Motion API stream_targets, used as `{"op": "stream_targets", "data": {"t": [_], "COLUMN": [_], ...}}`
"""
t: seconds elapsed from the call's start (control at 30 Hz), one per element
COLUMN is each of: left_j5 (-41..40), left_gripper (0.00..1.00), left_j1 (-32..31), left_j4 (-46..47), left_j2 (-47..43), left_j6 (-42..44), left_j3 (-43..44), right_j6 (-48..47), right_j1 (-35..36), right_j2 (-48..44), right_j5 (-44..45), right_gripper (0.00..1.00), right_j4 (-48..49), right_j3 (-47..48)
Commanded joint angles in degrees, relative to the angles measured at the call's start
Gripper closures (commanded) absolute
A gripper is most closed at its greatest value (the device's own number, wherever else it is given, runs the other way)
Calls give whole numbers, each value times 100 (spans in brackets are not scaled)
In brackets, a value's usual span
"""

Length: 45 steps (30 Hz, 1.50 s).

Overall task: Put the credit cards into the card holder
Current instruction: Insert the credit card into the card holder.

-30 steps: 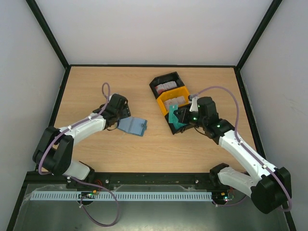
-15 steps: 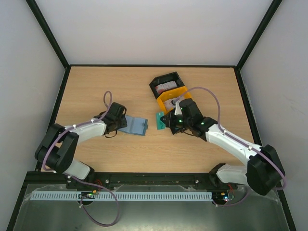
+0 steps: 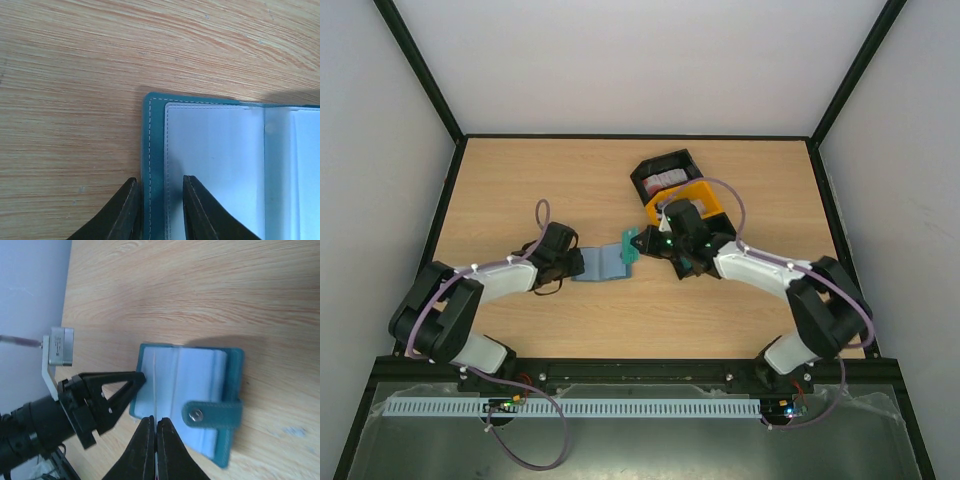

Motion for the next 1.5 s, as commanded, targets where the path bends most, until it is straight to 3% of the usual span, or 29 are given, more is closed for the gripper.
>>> {"op": "stream_targets", "data": {"t": [0.0, 0.13, 0.47, 0.73, 1.13, 1.47], "left_j5": [202, 230, 325, 312, 334, 340], "left_gripper": [75, 74, 72, 72, 68, 64], "left_j1": [14, 18, 14, 19, 18, 16], "left_j4": [-19, 23, 210, 275, 332, 351], "left_j2": [-114, -52, 69, 34, -21, -18], "left_j6": [31, -58, -273, -382, -416, -461], "left_j3": [-73, -101, -257, -287, -402, -443], "right_j6": [192, 66, 459, 606, 1415, 1449], "right_j1": [125, 361, 397, 390, 389, 421], "right_j2": [699, 1403, 2210, 2401, 2760, 2967], "right_j5": [-512, -479, -263, -38, -383, -390], "right_gripper": [98, 98, 98, 98, 98, 98], "right_j4": [683, 565, 1218, 1216, 1316, 1608], "right_j3": [607, 1029, 763, 740, 693, 613]}}
